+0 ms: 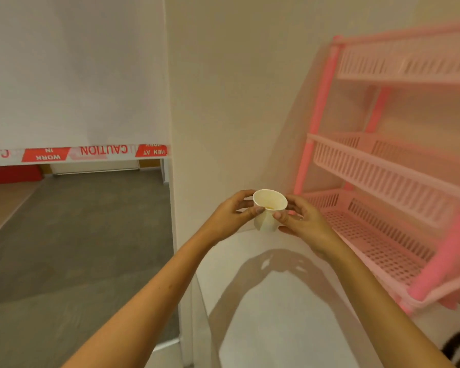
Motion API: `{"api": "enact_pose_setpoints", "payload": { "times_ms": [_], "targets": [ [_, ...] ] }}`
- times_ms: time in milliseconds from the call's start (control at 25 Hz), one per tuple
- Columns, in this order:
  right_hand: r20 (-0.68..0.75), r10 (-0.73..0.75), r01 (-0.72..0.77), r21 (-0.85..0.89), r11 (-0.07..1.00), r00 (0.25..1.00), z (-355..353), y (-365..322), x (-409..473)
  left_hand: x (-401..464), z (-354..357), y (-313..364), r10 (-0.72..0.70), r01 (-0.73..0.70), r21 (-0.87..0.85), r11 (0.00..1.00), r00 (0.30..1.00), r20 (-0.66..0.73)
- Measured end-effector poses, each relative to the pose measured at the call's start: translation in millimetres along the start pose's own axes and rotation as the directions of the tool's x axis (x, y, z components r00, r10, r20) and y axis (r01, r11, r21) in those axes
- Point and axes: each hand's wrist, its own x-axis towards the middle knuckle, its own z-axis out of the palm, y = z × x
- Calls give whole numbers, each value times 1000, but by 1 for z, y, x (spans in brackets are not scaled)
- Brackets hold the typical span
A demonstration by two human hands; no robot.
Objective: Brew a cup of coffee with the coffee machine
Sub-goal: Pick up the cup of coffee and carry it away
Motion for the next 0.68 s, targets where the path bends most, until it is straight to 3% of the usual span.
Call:
{"api": "enact_pose_setpoints", "payload": {
  "times_ms": [320, 680],
  "targets": [
    [86, 200, -204, 39, 978, 976, 25, 126, 4, -15, 27, -133, -191, 193, -39, 980, 981, 45],
    [132, 336, -347, 73, 935, 933, 46, 198, 8, -25, 38, -199, -327, 329, -15, 944, 941, 84]
  ]
}}
